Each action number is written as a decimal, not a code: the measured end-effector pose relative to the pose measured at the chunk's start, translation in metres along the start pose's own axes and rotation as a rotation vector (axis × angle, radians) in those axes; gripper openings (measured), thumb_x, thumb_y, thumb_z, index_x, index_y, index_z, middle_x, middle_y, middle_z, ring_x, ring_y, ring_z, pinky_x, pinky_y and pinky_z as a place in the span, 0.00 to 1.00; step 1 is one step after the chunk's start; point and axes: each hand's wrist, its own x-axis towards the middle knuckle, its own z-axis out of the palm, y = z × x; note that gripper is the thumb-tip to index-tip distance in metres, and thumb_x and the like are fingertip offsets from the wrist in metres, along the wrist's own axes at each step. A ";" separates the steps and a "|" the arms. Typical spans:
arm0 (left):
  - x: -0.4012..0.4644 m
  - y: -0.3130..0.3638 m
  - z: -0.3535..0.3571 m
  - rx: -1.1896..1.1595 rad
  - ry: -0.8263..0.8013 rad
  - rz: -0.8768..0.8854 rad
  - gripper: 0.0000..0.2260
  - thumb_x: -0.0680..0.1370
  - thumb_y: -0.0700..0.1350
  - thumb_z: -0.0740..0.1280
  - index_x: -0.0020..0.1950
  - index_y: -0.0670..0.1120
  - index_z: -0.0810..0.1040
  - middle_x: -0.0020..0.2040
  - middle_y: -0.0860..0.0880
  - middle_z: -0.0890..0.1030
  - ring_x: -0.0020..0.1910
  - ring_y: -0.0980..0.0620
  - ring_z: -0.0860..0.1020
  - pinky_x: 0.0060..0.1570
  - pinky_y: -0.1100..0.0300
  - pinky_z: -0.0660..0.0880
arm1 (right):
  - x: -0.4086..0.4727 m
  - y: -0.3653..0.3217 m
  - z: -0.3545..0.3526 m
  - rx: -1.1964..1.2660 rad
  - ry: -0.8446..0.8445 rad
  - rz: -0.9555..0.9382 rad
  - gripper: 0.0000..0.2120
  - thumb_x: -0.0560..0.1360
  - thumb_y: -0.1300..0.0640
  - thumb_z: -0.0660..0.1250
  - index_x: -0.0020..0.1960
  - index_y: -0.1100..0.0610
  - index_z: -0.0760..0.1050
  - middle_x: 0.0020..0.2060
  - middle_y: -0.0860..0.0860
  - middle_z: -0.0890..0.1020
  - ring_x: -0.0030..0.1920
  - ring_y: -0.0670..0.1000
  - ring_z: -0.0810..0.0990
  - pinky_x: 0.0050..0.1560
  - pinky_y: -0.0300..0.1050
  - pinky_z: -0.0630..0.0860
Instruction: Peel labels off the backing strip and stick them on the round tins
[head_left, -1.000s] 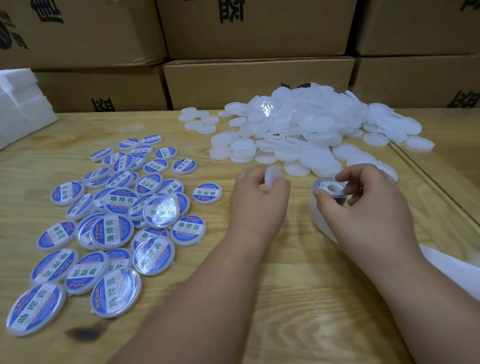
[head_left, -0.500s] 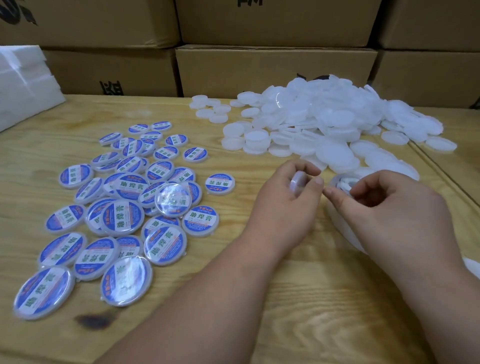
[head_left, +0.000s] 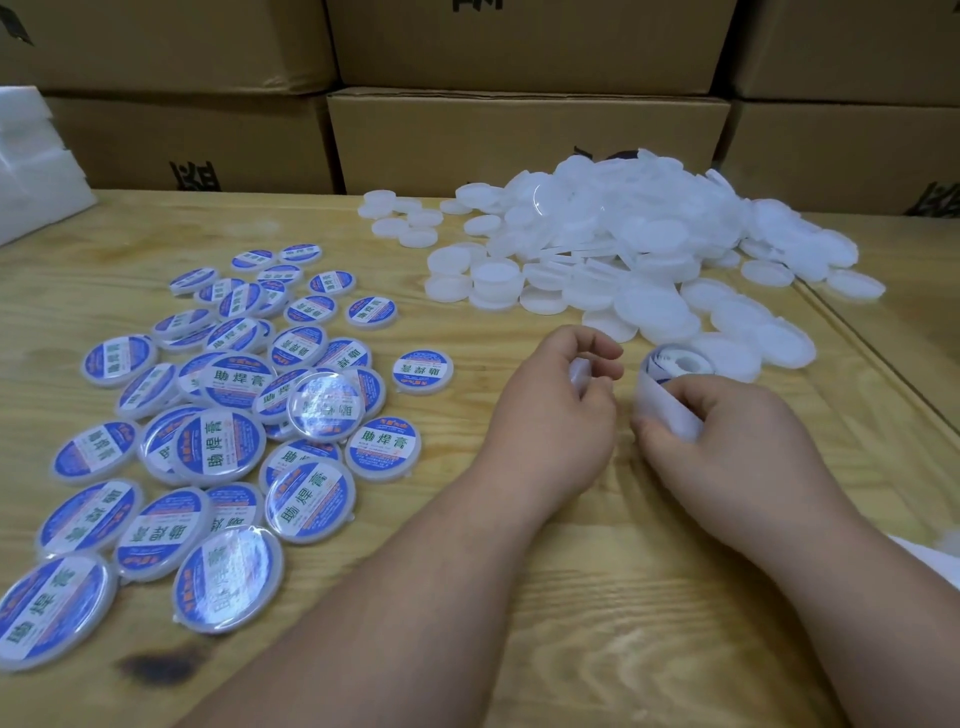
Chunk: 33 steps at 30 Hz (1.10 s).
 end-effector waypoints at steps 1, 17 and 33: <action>0.000 0.000 0.000 0.011 -0.002 0.005 0.12 0.79 0.39 0.64 0.50 0.58 0.75 0.48 0.60 0.82 0.37 0.59 0.80 0.30 0.69 0.74 | 0.001 0.000 0.000 0.006 -0.009 -0.004 0.09 0.73 0.53 0.68 0.38 0.57 0.78 0.29 0.51 0.79 0.31 0.50 0.76 0.31 0.46 0.71; -0.003 0.002 0.000 0.037 -0.032 0.020 0.11 0.76 0.45 0.75 0.53 0.57 0.77 0.47 0.57 0.83 0.35 0.67 0.77 0.32 0.74 0.70 | -0.001 -0.005 -0.006 0.230 -0.008 0.017 0.16 0.66 0.47 0.62 0.36 0.62 0.72 0.22 0.45 0.65 0.23 0.46 0.62 0.22 0.37 0.62; -0.004 0.002 -0.002 0.010 -0.096 -0.013 0.15 0.75 0.42 0.71 0.57 0.60 0.79 0.49 0.59 0.83 0.37 0.64 0.80 0.35 0.70 0.74 | -0.001 -0.001 -0.011 0.374 -0.065 0.003 0.15 0.73 0.40 0.71 0.36 0.51 0.82 0.24 0.44 0.75 0.26 0.40 0.71 0.28 0.32 0.67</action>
